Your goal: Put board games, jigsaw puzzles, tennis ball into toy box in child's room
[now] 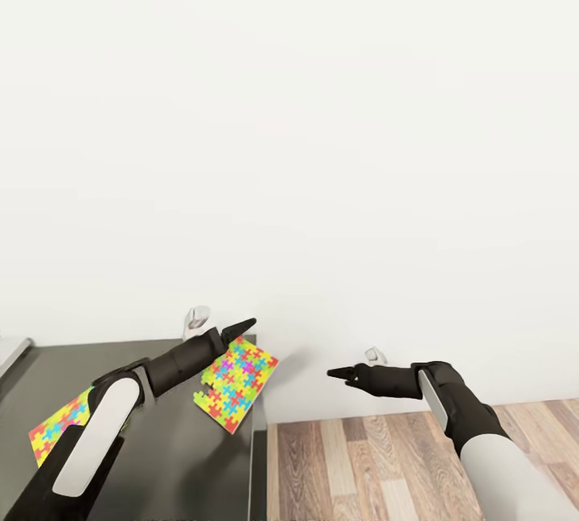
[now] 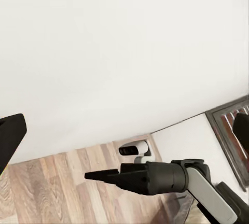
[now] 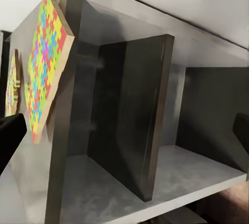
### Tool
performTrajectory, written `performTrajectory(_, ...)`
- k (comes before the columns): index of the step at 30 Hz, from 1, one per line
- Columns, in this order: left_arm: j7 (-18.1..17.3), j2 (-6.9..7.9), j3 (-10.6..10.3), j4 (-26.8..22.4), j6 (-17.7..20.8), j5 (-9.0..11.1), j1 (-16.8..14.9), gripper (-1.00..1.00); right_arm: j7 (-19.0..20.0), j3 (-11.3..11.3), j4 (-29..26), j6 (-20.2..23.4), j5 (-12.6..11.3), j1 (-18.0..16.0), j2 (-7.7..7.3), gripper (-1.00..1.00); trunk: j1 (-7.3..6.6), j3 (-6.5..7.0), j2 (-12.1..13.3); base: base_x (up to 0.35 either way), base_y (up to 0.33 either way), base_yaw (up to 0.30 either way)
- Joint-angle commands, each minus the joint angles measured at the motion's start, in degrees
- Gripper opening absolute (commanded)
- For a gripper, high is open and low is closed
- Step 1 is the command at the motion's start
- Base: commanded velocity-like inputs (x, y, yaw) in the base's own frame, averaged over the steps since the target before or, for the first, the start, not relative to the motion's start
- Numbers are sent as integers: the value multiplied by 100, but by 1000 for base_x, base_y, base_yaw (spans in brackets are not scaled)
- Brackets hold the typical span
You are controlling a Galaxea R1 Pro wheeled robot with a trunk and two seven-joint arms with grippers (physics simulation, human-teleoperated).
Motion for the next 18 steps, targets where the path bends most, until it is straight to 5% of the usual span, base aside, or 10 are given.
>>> performTrajectory(1, -106, 10, -2, 0, 78, 43, -64, 100, -5, -5, 1, 27, -38, -4, 13, 100, 0, -15, -3, 0, 0, 68)
performTrajectory(9, -623, 41, -1, 0, 307, 155, -362, 100, -3, -11, 3, -25, -45, -12, 64, 100, 0, -88, -3, 0, 0, 70)
performTrajectory(18, -826, 6, -21, 0, 394, 202, -512, 100, 12, -19, -5, -46, -54, -16, 78, 100, 0, -171, -3, 0, 0, 71)
